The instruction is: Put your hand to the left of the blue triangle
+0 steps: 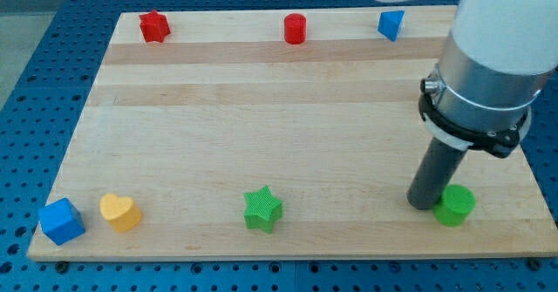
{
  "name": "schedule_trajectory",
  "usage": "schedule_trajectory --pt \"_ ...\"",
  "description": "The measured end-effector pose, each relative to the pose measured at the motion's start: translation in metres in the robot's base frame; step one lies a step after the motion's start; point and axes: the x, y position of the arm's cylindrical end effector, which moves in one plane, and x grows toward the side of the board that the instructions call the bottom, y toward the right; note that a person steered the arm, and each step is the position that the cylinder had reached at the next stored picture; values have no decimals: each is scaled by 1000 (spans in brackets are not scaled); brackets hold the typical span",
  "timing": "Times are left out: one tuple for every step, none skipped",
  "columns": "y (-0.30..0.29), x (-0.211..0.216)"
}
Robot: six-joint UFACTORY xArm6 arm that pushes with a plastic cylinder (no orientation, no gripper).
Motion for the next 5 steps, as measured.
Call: schedule_trajectory --pt "8 3" --pt "8 4" --pt "-18 -23" --pt "-53 -73" --pt "-82 -134"
